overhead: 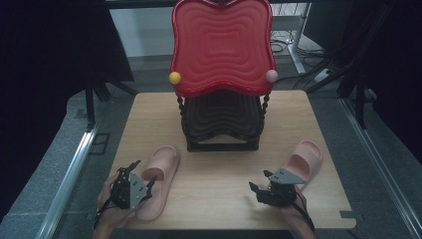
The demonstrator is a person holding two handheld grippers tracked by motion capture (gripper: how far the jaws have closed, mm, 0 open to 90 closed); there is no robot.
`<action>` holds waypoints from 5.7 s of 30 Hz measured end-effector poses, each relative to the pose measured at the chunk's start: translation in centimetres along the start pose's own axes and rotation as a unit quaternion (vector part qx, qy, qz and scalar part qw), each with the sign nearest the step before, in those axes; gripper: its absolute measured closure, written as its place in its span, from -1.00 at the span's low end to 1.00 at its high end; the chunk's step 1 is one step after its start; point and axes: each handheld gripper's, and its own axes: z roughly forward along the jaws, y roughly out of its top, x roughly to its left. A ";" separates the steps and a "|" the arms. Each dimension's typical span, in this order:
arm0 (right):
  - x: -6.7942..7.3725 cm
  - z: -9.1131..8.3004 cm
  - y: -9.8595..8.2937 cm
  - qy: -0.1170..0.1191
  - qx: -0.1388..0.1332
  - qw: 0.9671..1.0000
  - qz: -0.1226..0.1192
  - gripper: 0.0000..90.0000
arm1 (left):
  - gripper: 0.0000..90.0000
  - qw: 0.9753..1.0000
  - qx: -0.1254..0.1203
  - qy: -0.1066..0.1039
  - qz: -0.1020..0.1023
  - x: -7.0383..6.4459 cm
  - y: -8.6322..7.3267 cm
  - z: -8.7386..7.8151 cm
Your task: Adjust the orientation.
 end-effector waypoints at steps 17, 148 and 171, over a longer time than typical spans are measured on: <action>-0.7 0.0 0.0 -0.010 0.002 1.000 0.006 -0.32 | 1.00 0.996 0.077 -0.052 -0.007 0.8 -3.8 -2.4; -0.8 -0.2 0.1 -0.033 -0.002 0.999 0.010 -0.32 | 0.87 0.989 -0.059 0.058 0.122 -3.0 5.8 0.2; -1.1 -0.1 0.0 -0.039 -0.002 0.999 0.013 -0.32 | 0.87 0.977 -0.153 0.055 0.135 -2.6 11.4 -2.5</action>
